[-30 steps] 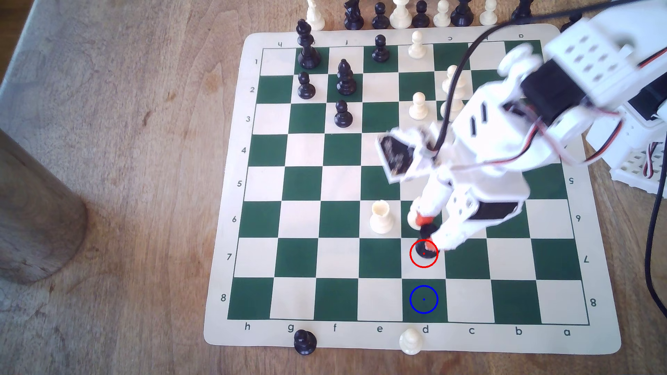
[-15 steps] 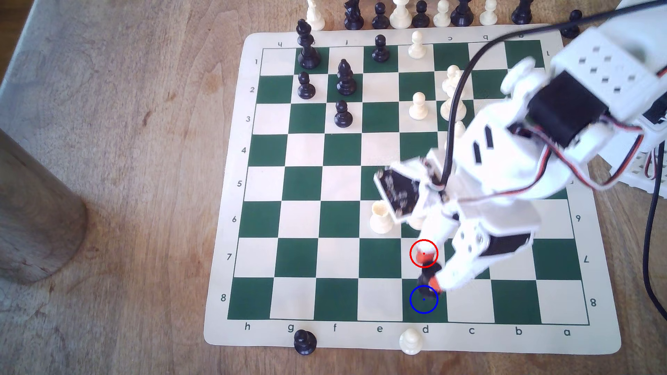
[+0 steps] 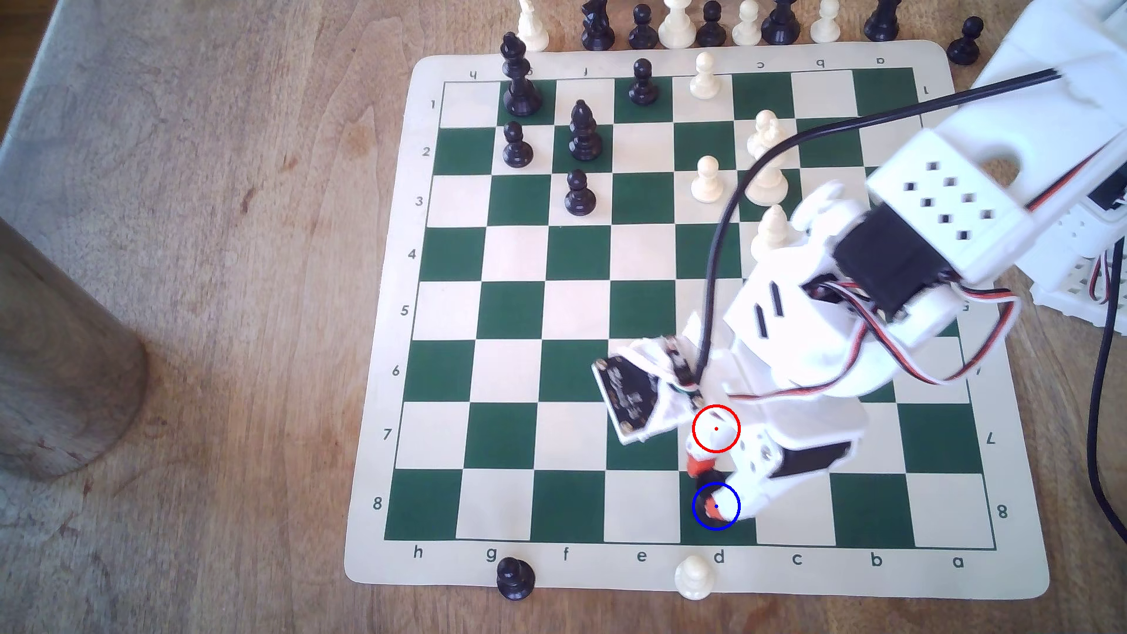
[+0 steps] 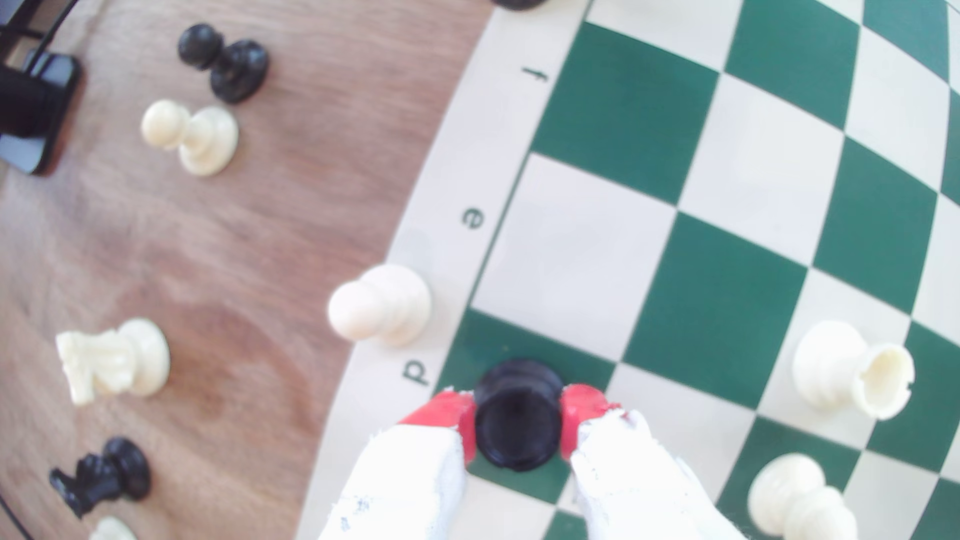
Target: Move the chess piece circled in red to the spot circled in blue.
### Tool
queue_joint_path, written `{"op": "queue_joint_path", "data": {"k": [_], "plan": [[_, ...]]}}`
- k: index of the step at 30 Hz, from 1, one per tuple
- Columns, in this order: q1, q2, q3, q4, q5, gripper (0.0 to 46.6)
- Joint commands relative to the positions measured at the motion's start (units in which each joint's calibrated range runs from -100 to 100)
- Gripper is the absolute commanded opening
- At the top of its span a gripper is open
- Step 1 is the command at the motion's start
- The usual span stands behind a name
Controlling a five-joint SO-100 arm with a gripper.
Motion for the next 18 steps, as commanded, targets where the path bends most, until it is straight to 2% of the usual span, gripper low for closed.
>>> {"op": "queue_joint_path", "data": {"k": [1, 5, 7, 8, 12, 13, 14, 18], "plan": [[-0.1, -1.2, -4.8, -0.7, -0.2, 0.3], [-0.4, -1.1, -5.0, -0.4, 0.0, 0.4], [-0.5, -1.0, -5.0, -0.1, 0.0, 5.9], [-0.4, -1.0, -5.0, 0.5, 0.1, 10.1], [-0.2, -1.4, -4.8, 0.9, 0.0, 13.9], [-0.1, -1.8, -4.3, 0.9, -0.2, 18.6], [-0.1, -2.1, -3.9, 0.6, -0.3, 20.0], [0.3, -4.1, -1.8, -0.5, -0.4, 23.4]]}}
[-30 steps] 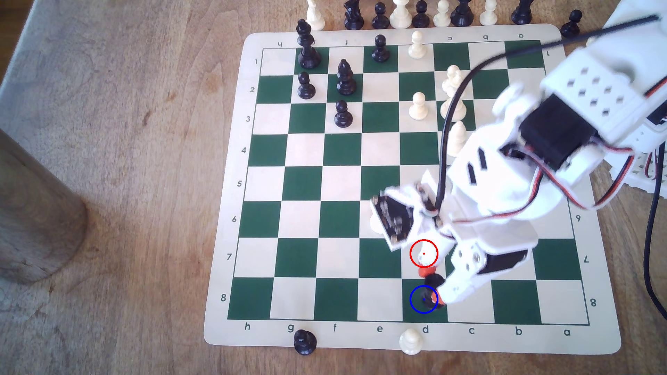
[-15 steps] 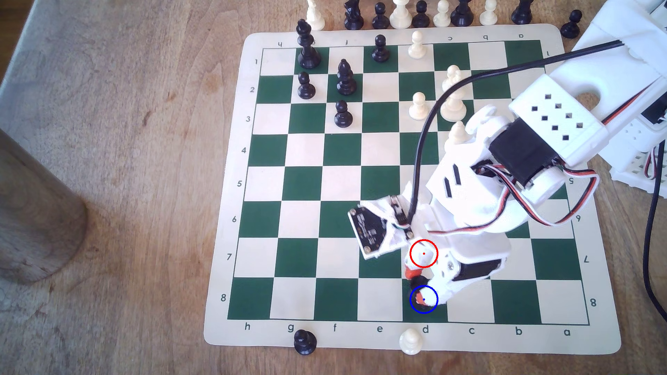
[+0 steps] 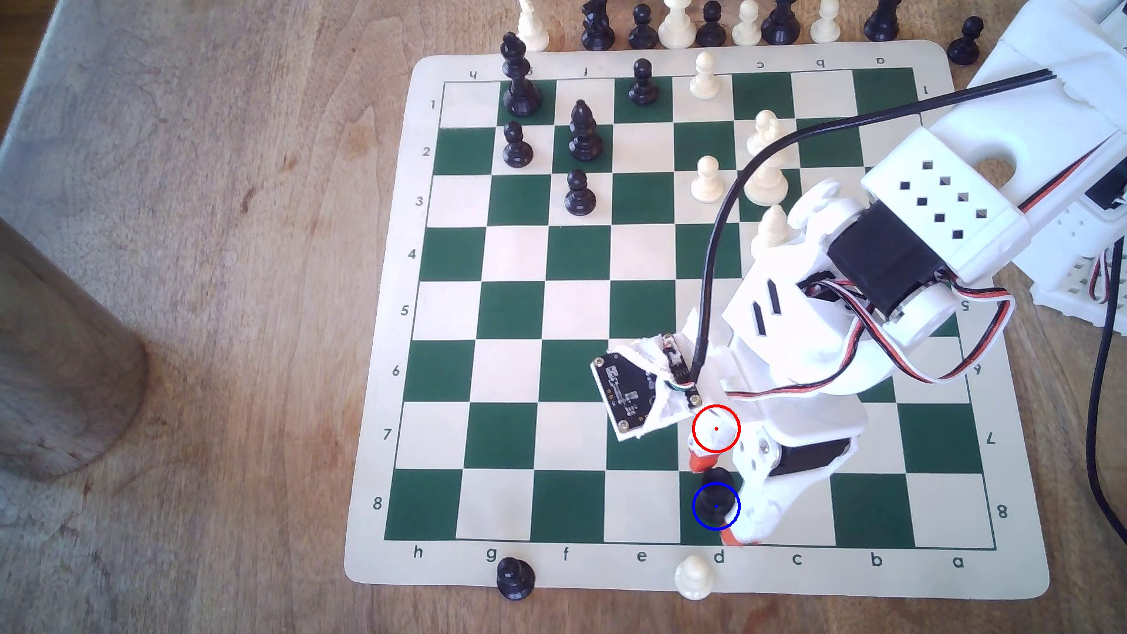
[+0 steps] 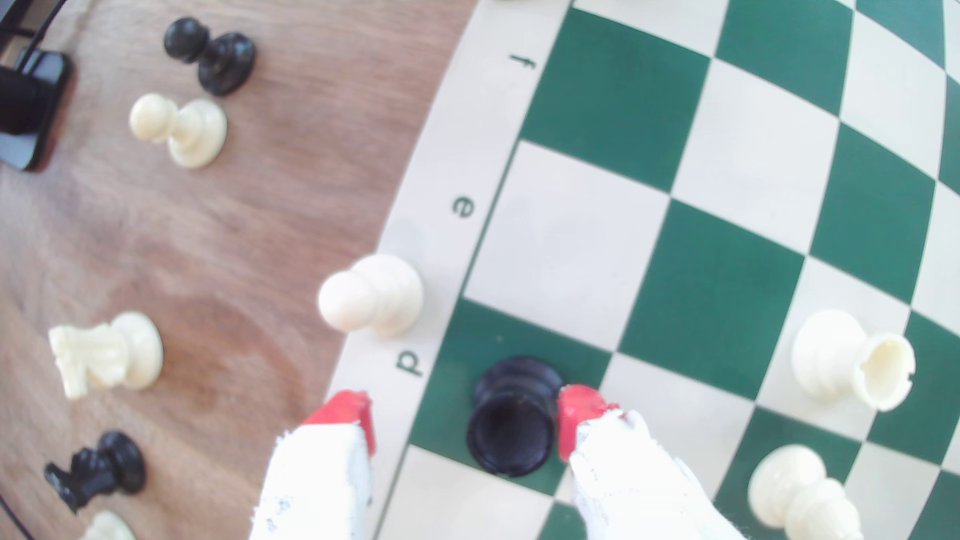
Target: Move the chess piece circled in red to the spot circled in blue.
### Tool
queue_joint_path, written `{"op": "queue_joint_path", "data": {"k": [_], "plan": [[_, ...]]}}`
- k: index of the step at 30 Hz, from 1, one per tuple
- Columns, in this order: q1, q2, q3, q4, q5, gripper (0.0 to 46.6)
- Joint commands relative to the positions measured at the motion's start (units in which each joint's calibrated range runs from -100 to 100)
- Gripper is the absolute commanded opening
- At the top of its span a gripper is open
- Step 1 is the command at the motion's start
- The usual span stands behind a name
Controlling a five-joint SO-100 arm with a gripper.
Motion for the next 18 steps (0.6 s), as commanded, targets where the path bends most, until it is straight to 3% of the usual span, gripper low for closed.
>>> {"op": "queue_joint_path", "data": {"k": [1, 18], "plan": [[0.5, -4.8, -1.2, -1.3, -0.4, 24.0], [2.2, -29.8, 18.6, 3.8, 0.2, 28.4]]}}
